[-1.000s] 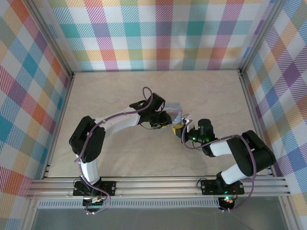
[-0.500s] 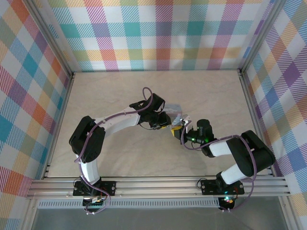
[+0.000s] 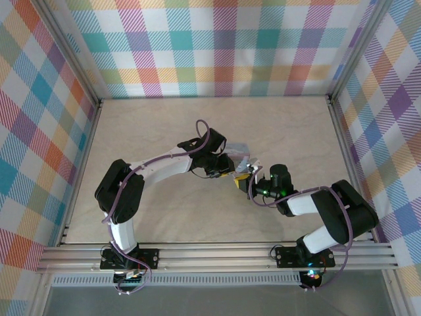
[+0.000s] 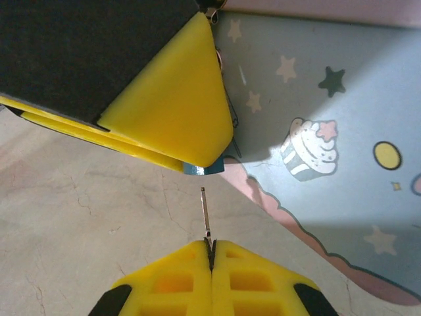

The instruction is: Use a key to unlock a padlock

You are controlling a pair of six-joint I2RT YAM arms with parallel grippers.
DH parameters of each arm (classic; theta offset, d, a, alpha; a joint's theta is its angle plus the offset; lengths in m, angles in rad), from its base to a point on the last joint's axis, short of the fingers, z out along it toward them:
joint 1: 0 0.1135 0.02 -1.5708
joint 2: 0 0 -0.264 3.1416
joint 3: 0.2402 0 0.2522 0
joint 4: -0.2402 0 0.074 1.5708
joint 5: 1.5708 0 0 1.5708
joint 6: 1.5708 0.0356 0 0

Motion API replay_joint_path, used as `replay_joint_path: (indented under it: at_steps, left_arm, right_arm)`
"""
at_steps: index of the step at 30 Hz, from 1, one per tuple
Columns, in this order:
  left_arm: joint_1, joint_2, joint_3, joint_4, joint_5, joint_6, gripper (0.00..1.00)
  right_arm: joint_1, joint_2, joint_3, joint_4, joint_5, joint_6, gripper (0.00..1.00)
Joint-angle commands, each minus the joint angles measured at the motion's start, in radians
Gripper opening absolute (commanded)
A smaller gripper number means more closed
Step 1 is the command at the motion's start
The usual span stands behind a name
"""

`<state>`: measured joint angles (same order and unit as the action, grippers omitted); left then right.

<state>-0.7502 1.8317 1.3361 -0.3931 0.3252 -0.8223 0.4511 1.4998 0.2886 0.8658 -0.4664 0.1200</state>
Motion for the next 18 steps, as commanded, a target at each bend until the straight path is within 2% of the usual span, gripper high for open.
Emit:
replay_joint_path:
  at_steps: [1, 18]
  left_arm:
    - [0.002, -0.022, 0.02, 0.01, 0.021, 0.016, 0.15]
    - [0.002, -0.029, 0.003, 0.014, 0.027, 0.013, 0.15]
  right_arm:
    - [0.006, -0.003, 0.009, 0.005, -0.032, 0.008, 0.0]
    - [0.006, 0.045, 0.065, 0.066, -0.001, 0.018, 0.0]
